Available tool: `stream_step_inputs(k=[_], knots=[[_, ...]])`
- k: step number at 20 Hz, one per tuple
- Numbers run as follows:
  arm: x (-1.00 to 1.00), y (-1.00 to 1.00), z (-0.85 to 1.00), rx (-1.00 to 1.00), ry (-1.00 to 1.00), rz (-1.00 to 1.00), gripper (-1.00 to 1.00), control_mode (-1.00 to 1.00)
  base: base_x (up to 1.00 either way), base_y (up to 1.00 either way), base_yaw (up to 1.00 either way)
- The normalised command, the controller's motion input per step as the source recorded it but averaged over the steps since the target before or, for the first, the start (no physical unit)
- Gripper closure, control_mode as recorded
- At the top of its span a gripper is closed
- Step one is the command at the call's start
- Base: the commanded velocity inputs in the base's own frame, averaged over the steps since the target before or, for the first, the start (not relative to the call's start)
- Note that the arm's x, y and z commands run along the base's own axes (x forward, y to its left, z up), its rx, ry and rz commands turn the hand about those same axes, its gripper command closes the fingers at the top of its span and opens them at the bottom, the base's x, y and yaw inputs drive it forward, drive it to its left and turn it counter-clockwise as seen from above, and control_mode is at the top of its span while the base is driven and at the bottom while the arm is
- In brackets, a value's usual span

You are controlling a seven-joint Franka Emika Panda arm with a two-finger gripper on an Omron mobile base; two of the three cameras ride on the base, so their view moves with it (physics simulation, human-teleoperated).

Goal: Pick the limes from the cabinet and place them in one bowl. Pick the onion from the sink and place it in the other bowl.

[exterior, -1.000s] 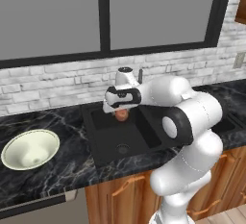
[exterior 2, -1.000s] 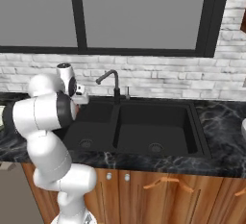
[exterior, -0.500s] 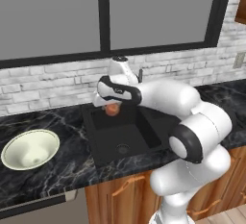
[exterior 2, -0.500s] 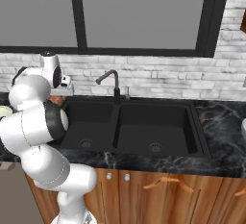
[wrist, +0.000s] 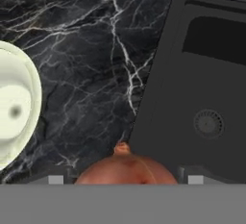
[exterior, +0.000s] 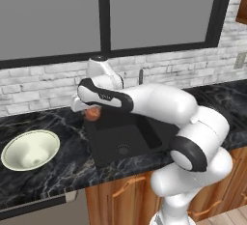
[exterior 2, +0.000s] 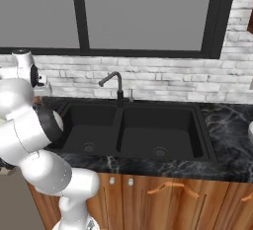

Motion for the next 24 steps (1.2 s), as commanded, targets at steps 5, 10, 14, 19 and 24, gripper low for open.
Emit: stream_step_inputs(k=[5,10,14,19,24], knots=[[-0.40,0.85,0.25,0.00,0.01,0.11,1.00,-1.00,0.00,0.00,0.00],[-0.48,0.81,0.27,0.00,0.00,0.10,1.00,-1.00,0.00,0.00,0.00],[-0.30,0.81,-0.04,-0.05,0.00,0.09,1.00,-1.00,0.00,0.00,0.00],[-0.08,0.54,-0.22,-0.16,-0.06,0.07,1.00,-1.00,0.00,0.00,0.00],[0.12,0.52,-0.05,-0.11,0.10,0.00,1.00,-1.00,0.00,0.00,0.00]])
